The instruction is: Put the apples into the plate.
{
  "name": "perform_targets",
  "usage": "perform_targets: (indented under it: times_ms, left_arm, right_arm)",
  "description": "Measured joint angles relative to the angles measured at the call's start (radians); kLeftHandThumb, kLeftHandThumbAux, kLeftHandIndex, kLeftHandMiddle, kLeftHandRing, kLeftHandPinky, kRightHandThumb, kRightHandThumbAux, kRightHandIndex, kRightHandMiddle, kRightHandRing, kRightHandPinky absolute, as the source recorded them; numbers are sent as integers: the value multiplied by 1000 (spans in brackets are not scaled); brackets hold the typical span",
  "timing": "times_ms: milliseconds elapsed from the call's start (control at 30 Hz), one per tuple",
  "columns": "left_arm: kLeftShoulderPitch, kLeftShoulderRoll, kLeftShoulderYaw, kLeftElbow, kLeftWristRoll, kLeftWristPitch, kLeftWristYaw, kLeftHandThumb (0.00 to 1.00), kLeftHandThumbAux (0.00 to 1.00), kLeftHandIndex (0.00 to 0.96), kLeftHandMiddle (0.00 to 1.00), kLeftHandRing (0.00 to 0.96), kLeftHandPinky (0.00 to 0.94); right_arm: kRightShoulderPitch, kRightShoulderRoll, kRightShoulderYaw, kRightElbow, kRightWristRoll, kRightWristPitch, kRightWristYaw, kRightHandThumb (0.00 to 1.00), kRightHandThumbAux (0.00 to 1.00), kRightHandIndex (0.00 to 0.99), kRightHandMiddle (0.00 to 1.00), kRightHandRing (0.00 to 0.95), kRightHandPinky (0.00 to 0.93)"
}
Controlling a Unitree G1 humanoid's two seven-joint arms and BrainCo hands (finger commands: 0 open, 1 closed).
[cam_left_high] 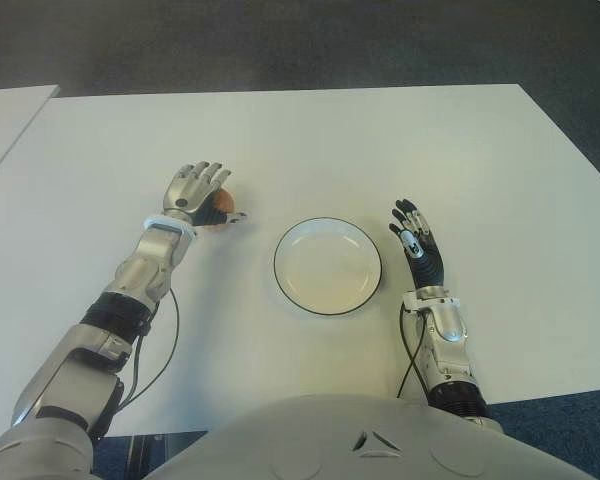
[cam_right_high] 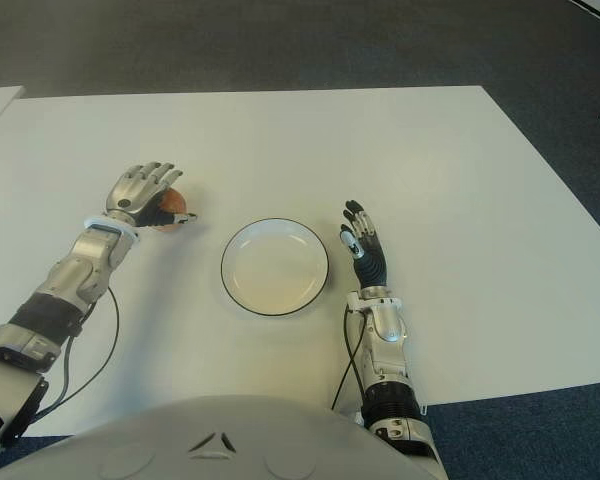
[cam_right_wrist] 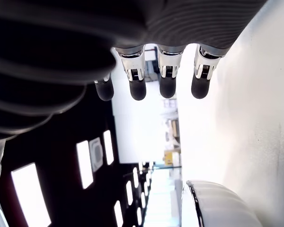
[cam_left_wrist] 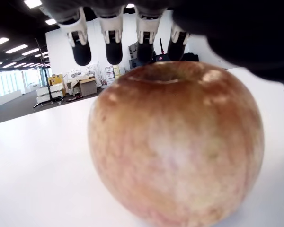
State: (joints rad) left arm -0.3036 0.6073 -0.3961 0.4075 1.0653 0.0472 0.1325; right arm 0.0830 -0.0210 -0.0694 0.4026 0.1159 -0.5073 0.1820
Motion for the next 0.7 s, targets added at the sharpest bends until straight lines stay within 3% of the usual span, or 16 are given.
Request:
perform_targets:
  times_ms: [700]
  left_arm:
    - [-117, 47, -109, 166, 71, -10, 89, 387, 274, 0, 0, 0, 0]
  right_arm:
    - [-12, -3, -4, 20, -4, -16, -2, 0, 394, 0, 0, 0, 0]
